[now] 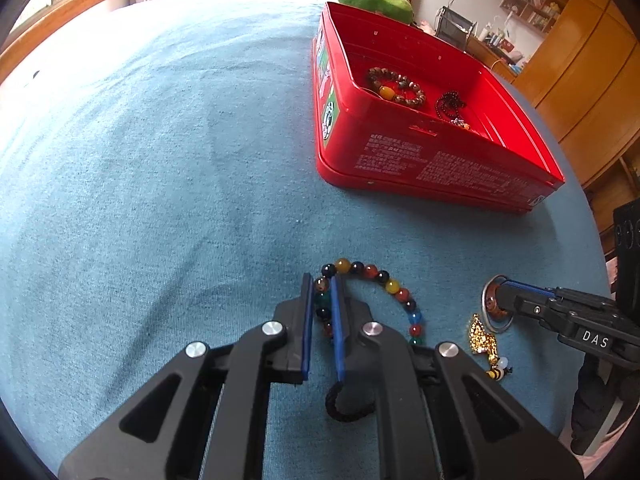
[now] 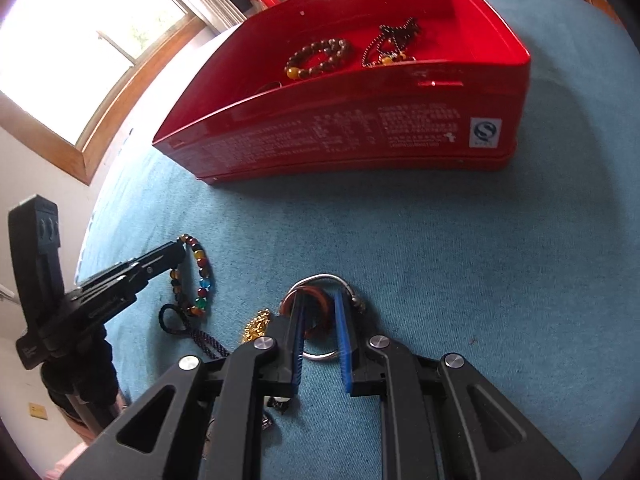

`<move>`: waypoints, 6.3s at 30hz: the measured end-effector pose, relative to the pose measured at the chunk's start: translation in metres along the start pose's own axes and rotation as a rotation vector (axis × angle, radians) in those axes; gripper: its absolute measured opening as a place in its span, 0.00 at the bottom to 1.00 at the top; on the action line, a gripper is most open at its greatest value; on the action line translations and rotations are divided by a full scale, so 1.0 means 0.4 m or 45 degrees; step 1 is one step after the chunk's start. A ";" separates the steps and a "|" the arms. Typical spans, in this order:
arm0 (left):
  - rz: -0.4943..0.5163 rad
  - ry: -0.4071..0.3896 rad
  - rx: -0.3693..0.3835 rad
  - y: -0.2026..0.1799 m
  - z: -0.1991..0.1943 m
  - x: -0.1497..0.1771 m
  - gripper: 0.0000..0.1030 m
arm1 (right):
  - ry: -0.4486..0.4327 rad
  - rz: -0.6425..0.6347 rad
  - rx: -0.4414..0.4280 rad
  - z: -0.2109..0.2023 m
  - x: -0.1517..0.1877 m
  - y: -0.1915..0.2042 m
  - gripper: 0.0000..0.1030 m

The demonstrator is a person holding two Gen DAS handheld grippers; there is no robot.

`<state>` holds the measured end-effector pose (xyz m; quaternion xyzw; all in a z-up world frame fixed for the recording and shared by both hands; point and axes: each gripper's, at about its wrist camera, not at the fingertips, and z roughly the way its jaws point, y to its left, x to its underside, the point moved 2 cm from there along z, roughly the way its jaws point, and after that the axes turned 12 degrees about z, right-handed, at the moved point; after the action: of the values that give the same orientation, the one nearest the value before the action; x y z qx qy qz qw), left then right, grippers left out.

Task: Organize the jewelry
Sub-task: 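Grasp the multicoloured bead bracelet with the left tool while the right tool grasps the copper ring, then carry bracelet and copper ring into the red tray and open both tools, then withdraw both open tools from the tray toward the watch and hoop, then grasp the silver wristwatch with the left tool while the right tool grasps the silver hoop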

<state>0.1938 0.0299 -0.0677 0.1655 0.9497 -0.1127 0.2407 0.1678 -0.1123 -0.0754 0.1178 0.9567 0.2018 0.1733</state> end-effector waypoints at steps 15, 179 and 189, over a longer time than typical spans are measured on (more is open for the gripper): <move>-0.069 -0.134 0.143 0.023 -0.074 0.002 0.06 | -0.084 0.045 -0.231 -0.096 -0.001 -0.023 0.07; 0.161 -0.047 0.221 -0.231 -0.087 0.165 0.25 | -0.081 0.027 -0.077 -0.111 0.074 -0.062 0.56; 0.113 -0.183 0.178 -0.171 -0.147 0.059 0.25 | -0.044 0.025 -0.039 -0.064 0.018 -0.052 0.32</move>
<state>0.1245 -0.0096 -0.0196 0.2153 0.9116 -0.1793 0.3008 0.1483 -0.1376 -0.0644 0.1281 0.9492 0.2160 0.1895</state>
